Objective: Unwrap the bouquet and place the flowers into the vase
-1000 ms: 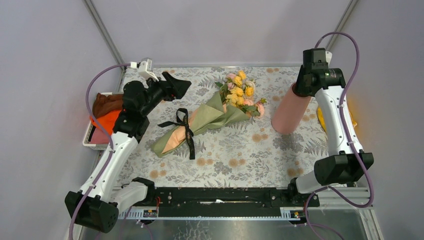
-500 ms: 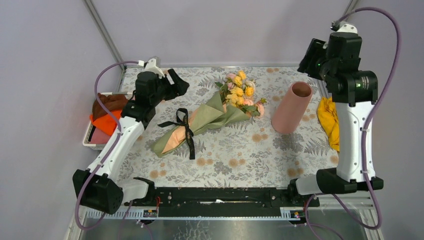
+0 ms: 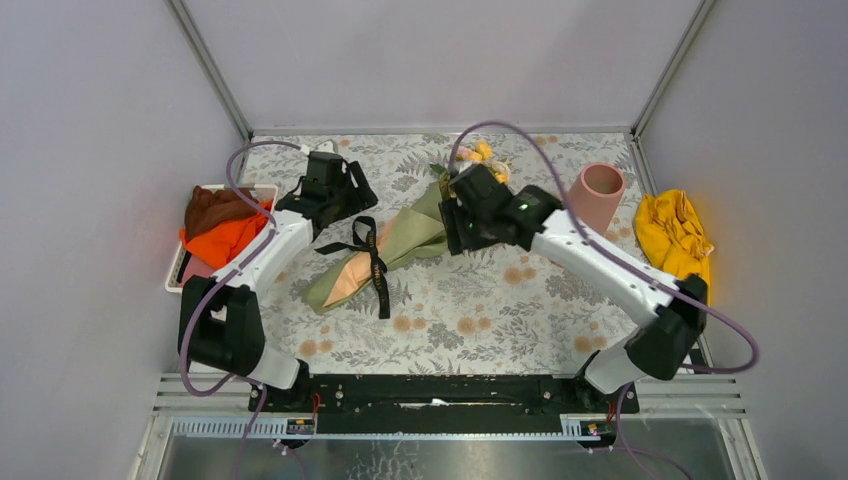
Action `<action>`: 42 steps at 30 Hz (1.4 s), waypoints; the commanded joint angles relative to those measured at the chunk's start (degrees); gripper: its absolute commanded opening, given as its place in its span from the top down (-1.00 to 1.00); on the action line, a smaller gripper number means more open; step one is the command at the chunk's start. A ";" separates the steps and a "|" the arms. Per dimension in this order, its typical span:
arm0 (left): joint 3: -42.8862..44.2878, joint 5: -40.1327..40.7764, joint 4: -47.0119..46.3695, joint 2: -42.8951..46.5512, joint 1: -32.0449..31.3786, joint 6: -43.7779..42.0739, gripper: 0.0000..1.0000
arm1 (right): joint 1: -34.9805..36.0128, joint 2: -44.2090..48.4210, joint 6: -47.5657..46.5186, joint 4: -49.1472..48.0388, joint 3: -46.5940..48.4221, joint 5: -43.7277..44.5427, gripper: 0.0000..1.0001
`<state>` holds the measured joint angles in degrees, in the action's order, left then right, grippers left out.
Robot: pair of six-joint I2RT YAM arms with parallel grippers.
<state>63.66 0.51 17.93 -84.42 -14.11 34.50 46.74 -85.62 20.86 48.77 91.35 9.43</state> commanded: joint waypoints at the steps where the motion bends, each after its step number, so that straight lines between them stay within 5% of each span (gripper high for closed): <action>1: -2.98 3.01 -0.97 -1.16 -0.13 1.67 -0.47 | 0.10 -1.49 4.48 -9.29 -10.86 -4.45 -0.24; 6: -7.83 3.45 -4.20 -2.41 -0.13 2.71 -0.40 | 0.10 -7.43 4.49 -13.52 -14.78 -4.81 -0.25; 26: -21.93 -1.91 -14.71 0.05 -1.58 6.74 -0.03 | -12.15 -32.49 0.99 -14.41 2.25 -6.26 -0.26; 35: -24.06 -3.24 -17.66 2.24 -9.45 9.78 0.03 | -13.20 -42.06 -1.45 -9.03 20.89 -4.75 -0.26; 42: -25.57 -3.70 -21.47 2.03 -17.23 12.86 0.05 | -13.61 -43.63 -3.04 -7.18 26.76 -4.27 -0.26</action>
<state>39.18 -2.48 1.41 -83.24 -28.23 44.69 33.43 -129.25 19.49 39.75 113.89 4.01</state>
